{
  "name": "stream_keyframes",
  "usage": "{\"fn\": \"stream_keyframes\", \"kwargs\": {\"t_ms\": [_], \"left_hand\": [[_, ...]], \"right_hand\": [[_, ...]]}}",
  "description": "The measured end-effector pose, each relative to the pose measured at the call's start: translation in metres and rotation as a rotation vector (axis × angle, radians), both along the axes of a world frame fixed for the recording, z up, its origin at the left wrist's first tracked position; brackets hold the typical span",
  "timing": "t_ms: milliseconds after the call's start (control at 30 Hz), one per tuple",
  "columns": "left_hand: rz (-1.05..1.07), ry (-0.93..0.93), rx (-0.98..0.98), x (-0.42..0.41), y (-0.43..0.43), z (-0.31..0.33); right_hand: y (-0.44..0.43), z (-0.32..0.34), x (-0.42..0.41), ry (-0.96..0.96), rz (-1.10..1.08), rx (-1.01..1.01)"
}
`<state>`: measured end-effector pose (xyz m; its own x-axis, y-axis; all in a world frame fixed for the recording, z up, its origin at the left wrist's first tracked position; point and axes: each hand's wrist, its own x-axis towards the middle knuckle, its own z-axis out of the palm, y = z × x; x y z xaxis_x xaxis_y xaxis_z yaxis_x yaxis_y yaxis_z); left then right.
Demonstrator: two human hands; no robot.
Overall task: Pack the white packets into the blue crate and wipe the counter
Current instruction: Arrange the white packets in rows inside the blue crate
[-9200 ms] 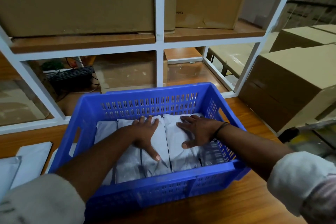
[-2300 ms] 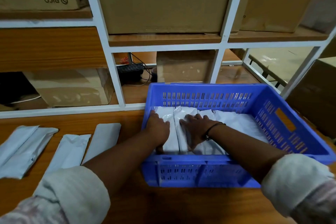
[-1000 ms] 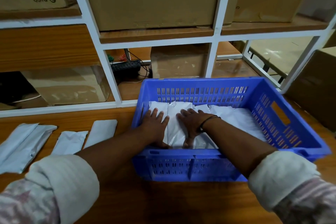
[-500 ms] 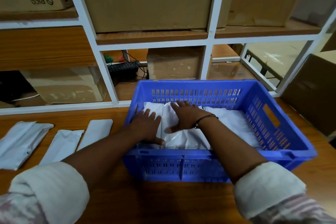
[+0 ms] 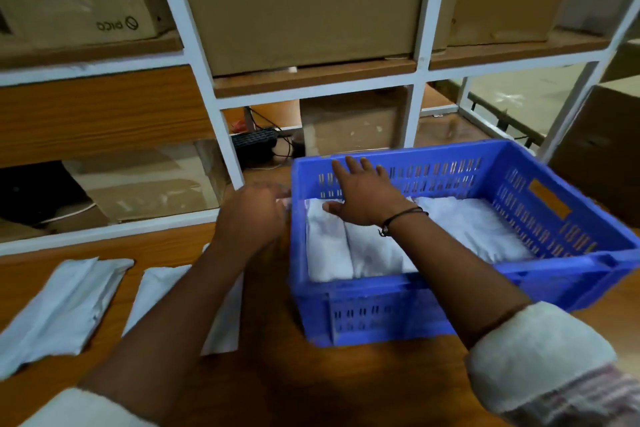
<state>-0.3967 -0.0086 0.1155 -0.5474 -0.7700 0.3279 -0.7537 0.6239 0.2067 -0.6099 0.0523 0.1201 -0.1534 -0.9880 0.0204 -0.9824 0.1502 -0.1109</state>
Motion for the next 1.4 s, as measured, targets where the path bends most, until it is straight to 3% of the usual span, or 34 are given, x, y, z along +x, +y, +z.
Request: {"fn": "stream_keyframes", "kwargs": {"t_ms": [400, 567, 900, 1133, 1400], "left_hand": [[0.253, 0.007, 0.235, 0.205, -0.051, -0.033], [0.284, -0.009, 0.377, 0.258, -0.055, -0.086], [0.389, -0.108, 0.487, 0.258, -0.006, -0.177], [0.399, -0.174, 0.396, 0.26, 0.0, -0.177], [0.413, -0.166, 0.399, 0.245, 0.008, -0.179]], "right_hand": [[-0.028, -0.004, 0.183, -0.169, -0.09, -0.182], [-0.044, -0.047, 0.244, -0.182, -0.018, -0.041], [-0.04, -0.156, 0.3, -0.174, 0.012, 0.201], [-0.007, -0.16, 0.292, -0.17, -0.008, 0.1], [-0.004, -0.172, 0.301, -0.079, -0.048, 0.152]]}}
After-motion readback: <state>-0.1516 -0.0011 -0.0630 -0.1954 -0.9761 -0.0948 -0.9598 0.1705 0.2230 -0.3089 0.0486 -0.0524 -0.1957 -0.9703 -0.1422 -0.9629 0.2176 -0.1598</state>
